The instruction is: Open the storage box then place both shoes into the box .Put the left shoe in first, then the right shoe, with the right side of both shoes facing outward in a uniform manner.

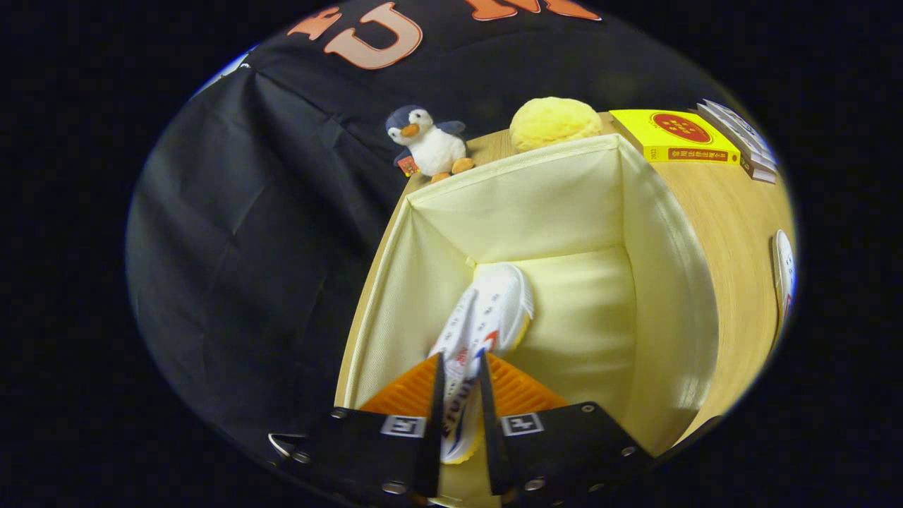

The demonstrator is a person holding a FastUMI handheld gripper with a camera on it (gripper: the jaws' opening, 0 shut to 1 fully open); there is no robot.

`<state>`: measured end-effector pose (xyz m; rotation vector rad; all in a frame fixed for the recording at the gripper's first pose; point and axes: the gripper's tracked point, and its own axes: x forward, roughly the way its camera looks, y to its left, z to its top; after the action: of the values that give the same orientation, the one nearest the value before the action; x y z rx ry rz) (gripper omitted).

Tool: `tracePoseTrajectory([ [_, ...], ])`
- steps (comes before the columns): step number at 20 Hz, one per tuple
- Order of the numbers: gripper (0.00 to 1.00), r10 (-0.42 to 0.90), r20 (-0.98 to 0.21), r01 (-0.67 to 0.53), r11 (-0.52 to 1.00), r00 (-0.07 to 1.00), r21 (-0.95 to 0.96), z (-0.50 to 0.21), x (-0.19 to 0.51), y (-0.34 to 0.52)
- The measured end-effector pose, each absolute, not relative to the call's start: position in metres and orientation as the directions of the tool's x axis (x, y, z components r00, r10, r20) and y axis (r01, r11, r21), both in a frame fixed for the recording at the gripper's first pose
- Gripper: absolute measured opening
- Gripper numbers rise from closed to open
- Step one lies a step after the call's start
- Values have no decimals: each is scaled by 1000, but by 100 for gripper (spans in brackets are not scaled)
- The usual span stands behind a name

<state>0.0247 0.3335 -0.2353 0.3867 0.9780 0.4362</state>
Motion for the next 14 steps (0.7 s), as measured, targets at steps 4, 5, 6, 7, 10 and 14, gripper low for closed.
tracePoseTrajectory([
  [4,98,530,-645,-187,831,551,524,-201,26,309],
  [5,98,552,-619,-186,811,559,555,-189,27,305],
  [6,98,559,-596,-184,799,577,572,-176,28,297],
  [7,98,550,-579,-183,801,602,571,-165,30,281],
  [10,98,487,-568,-181,841,663,510,-147,37,225],
  [14,98,375,-592,-107,894,713,436,-149,40,135],
])
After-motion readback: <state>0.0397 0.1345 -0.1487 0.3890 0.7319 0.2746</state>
